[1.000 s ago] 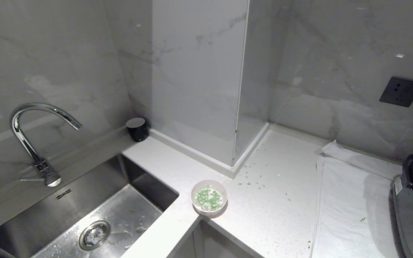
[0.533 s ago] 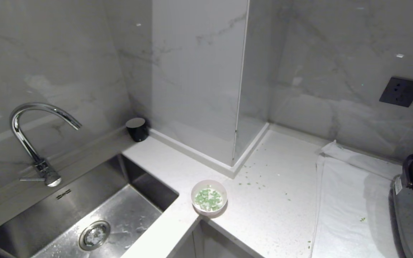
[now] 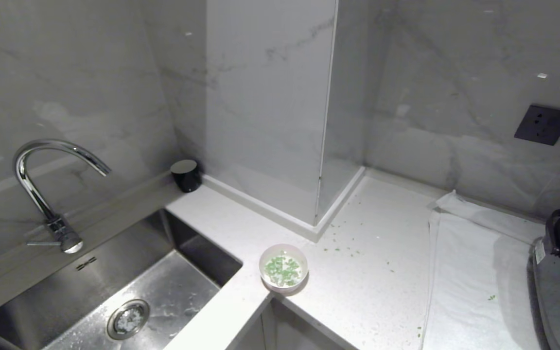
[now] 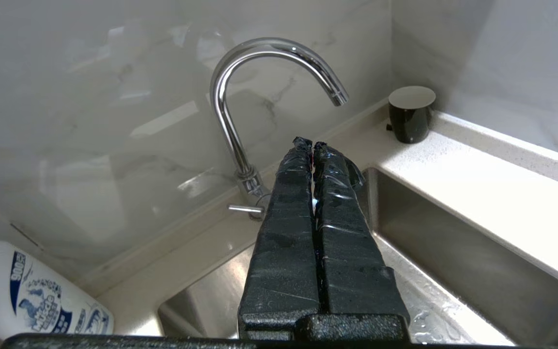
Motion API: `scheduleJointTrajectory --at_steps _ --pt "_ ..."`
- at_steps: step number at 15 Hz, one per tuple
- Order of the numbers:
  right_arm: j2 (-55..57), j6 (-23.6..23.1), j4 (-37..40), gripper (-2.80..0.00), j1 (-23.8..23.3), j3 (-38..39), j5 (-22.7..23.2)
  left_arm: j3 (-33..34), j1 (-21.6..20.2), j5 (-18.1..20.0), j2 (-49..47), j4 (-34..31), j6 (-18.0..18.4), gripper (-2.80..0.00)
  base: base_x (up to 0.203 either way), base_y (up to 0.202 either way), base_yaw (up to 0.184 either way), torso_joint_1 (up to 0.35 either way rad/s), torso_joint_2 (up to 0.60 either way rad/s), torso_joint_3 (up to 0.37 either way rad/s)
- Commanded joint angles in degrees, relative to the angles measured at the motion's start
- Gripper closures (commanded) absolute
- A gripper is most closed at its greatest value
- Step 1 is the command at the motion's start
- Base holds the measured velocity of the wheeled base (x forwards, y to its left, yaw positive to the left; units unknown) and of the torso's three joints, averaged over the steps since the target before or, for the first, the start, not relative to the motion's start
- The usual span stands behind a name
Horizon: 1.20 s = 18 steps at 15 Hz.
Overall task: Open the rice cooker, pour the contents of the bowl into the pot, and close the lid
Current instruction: Pick up the bowl on the table
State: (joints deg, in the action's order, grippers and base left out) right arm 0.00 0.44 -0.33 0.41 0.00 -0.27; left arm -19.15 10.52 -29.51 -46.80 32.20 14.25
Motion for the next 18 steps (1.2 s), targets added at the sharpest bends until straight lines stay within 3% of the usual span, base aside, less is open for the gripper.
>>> scheduleJointTrajectory --at_steps 1,2,3,5,10,18 --pt "0.0 0.0 0.0 0.0 0.0 0.1 0.0 -0.8 -4.4 12.0 -1.2 -0.1 -0.1 0.0 0.0 0.0 0.0 0.0 0.0 0.0" --pt "0.0 0.0 0.0 0.0 0.0 0.1 0.0 -1.1 -5.6 19.2 -2.2 -0.8 -0.3 0.0 0.0 0.0 0.0 0.0 0.0 0.0" --pt "0.0 0.0 0.0 0.0 0.0 0.1 0.0 -1.2 -6.5 23.7 -3.8 -2.7 -0.8 0.0 0.0 0.0 0.0 0.0 0.0 0.0" --pt "0.0 0.0 0.0 0.0 0.0 0.1 0.0 -0.3 -10.0 25.6 -2.8 -4.0 -1.3 0.0 0.0 0.0 0.0 0.0 0.0 0.0" --pt "0.0 0.0 0.0 0.0 0.0 0.1 0.0 5.2 -10.9 29.9 10.3 -8.7 -1.8 0.0 0.0 0.0 0.0 0.0 0.0 0.0" --pt "0.0 0.0 0.0 0.0 0.0 0.1 0.0 11.7 -10.7 30.5 26.7 -16.0 -2.3 0.0 0.0 0.0 0.0 0.0 0.0 0.0"
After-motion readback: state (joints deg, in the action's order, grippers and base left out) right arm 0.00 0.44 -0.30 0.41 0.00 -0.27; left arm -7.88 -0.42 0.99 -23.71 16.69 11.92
